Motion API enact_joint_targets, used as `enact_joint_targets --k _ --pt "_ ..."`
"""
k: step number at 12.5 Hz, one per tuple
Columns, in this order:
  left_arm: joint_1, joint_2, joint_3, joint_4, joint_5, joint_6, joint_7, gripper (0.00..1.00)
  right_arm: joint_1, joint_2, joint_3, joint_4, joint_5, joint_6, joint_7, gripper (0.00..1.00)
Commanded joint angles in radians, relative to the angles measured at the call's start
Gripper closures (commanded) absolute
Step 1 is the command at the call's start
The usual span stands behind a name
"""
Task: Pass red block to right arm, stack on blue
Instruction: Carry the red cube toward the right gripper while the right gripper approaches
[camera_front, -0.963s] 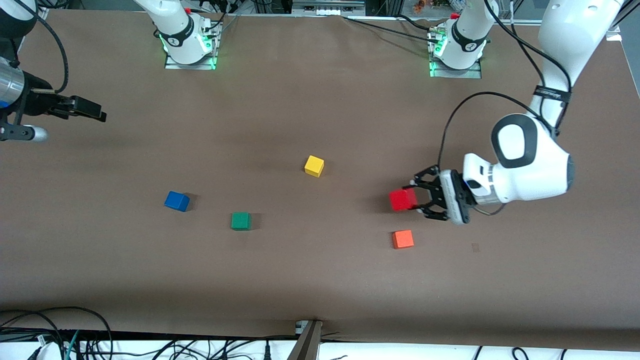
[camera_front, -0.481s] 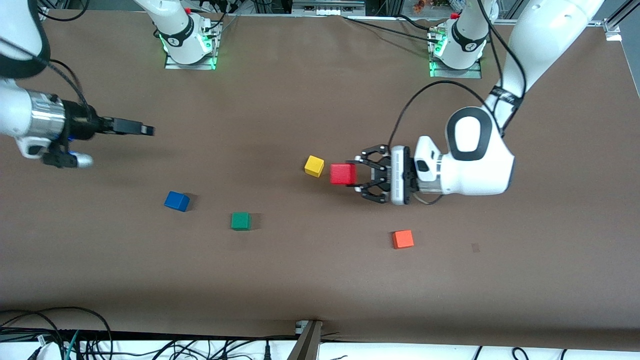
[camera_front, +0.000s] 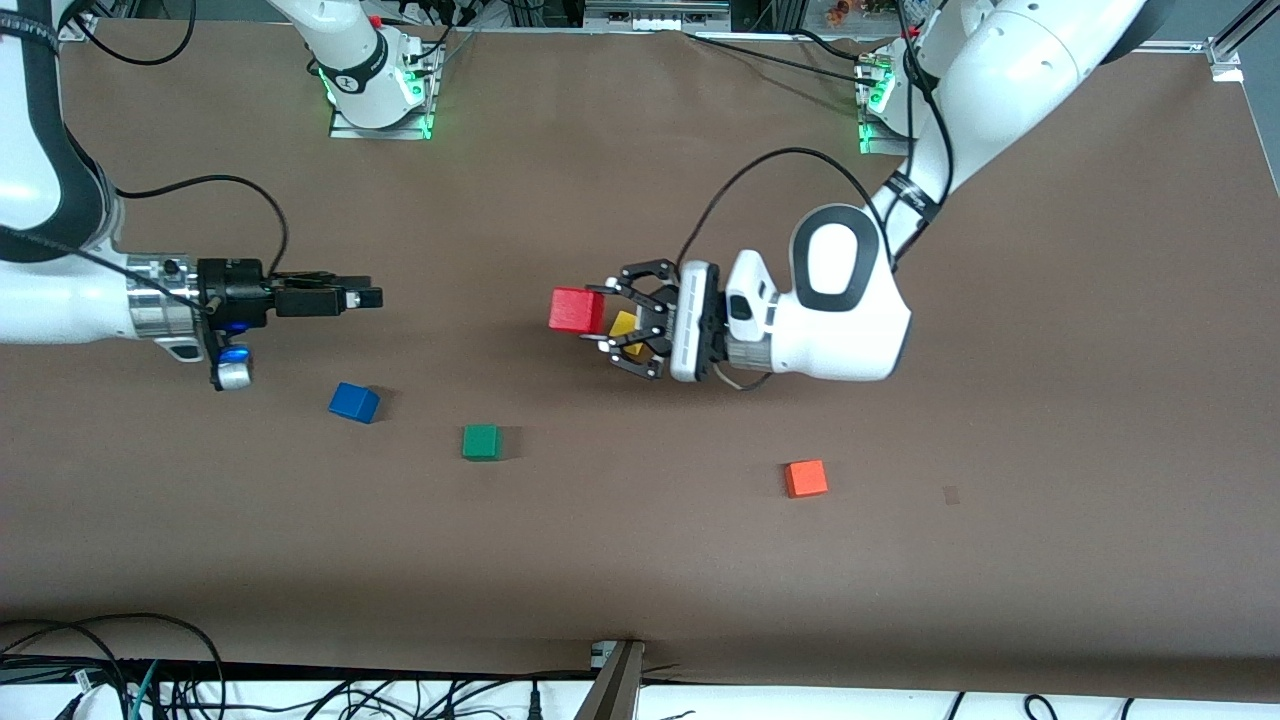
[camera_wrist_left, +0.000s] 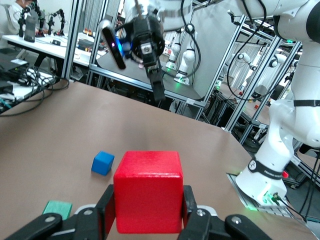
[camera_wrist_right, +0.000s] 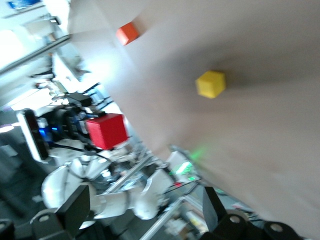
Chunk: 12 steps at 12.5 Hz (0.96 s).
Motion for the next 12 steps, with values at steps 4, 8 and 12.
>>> enact_joint_targets --k 4,8,12 --pt "-0.05 0.016 -0.003 0.052 -0.216 0.021 0.107 1.0 0.026 -0.059 0.054 -0.187 0.331 0.07 -0.016 0.0" --pt "-0.121 0.017 0.004 0.047 -0.407 0.082 0.209 1.0 0.026 -0.093 0.134 -0.237 0.392 0.15 -0.096 0.0" --pt "-0.127 0.017 0.004 0.046 -0.422 0.092 0.21 1.0 0.026 -0.114 0.14 -0.238 0.402 0.148 -0.096 0.0"
